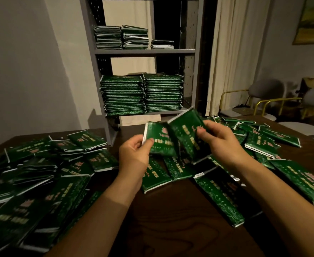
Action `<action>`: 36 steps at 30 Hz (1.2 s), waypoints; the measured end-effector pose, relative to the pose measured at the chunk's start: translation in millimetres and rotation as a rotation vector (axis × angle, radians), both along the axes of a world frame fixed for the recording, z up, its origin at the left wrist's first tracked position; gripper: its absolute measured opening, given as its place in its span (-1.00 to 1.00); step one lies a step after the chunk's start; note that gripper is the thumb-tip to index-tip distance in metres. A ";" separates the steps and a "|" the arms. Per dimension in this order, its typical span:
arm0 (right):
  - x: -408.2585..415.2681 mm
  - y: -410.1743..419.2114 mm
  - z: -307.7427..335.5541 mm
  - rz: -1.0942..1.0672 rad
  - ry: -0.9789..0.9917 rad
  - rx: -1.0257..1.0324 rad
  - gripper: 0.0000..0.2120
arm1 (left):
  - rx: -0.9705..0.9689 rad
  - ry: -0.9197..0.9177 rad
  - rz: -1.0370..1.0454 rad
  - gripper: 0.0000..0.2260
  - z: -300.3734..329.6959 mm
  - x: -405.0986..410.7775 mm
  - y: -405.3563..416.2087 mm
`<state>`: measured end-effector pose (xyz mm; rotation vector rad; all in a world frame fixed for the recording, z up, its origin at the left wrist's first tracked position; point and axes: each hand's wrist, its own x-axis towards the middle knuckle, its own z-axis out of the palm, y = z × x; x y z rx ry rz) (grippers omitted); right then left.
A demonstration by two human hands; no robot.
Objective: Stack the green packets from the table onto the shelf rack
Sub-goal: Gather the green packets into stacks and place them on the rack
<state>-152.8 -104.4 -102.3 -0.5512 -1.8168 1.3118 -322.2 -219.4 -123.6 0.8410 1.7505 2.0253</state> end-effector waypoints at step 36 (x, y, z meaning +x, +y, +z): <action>-51.6 -60.6 -24.6 -0.079 -1.062 0.623 -0.26 | 0.031 -0.010 0.058 -0.86 -10.8 -39.7 -19.9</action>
